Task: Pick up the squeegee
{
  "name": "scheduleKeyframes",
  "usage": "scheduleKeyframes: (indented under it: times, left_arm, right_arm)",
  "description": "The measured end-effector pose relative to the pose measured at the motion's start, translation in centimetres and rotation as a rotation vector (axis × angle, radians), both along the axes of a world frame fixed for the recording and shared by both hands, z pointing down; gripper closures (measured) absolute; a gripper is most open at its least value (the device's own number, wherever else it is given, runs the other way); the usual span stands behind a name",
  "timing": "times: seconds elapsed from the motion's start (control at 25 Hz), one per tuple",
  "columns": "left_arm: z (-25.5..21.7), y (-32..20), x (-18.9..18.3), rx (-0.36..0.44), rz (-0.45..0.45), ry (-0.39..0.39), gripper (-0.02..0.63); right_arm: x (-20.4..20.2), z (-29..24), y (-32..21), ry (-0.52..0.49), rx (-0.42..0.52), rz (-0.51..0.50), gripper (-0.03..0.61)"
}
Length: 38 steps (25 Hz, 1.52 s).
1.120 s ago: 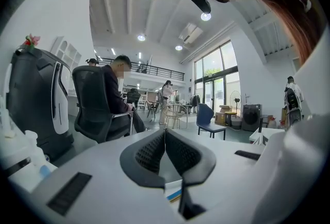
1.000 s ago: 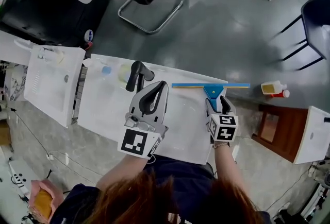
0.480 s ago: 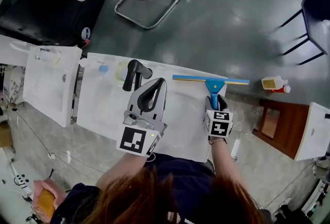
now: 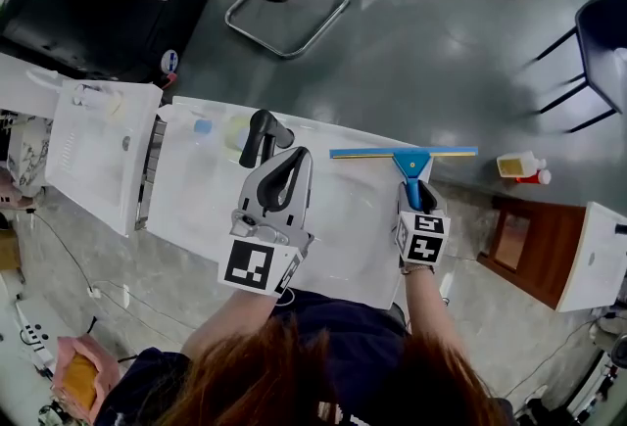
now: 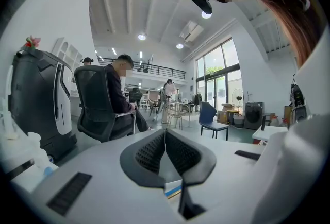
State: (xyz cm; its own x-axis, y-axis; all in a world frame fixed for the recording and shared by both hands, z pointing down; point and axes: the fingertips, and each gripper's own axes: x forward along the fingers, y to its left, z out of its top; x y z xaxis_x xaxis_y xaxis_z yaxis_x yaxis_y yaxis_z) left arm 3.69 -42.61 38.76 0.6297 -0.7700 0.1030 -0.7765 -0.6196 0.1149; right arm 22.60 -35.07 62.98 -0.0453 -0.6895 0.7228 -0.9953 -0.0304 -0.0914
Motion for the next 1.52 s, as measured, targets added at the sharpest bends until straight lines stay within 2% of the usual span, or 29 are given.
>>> scheduleKeyframes:
  times: [0.2, 0.28, 0.68, 1.0, 1.2, 1.52]
  left_arm:
    - [-1.0, 0.8, -0.7, 0.015, -0.018, 0.004, 0.592]
    - [-1.1, 1.4, -1.0, 0.021, -0.016, -0.022, 0.592]
    - [-4.5, 4.6, -1.6, 0.09, -0.05, -0.021, 0.592]
    - [-7.5, 7.3, -1.7, 0.132, -0.085, 0.048, 0.592]
    - [-8.6, 8.4, -1.9, 0.153, -0.097, 0.058, 0.592]
    - [-9.0, 9.2, -1.9, 0.163, -0.101, 0.061, 0.592]
  right_arm:
    - [0.6, -4.0, -0.6, 0.021, 0.103, 0.001, 0.419]
    - [1.1, -6.2, -0.6, 0.033, 0.158, 0.002, 0.419]
    - [3.2, -19.4, 1.5, 0.093, 0.493, 0.029, 0.419]
    - [3.3, -28.8, 4.6, 0.123, 0.718, 0.041, 0.419]
    - [2.7, -32.2, 6.0, 0.141, 0.81, -0.003, 0.42]
    - [2.1, -34.5, 7.2, 0.128, 0.87, -0.008, 0.42]
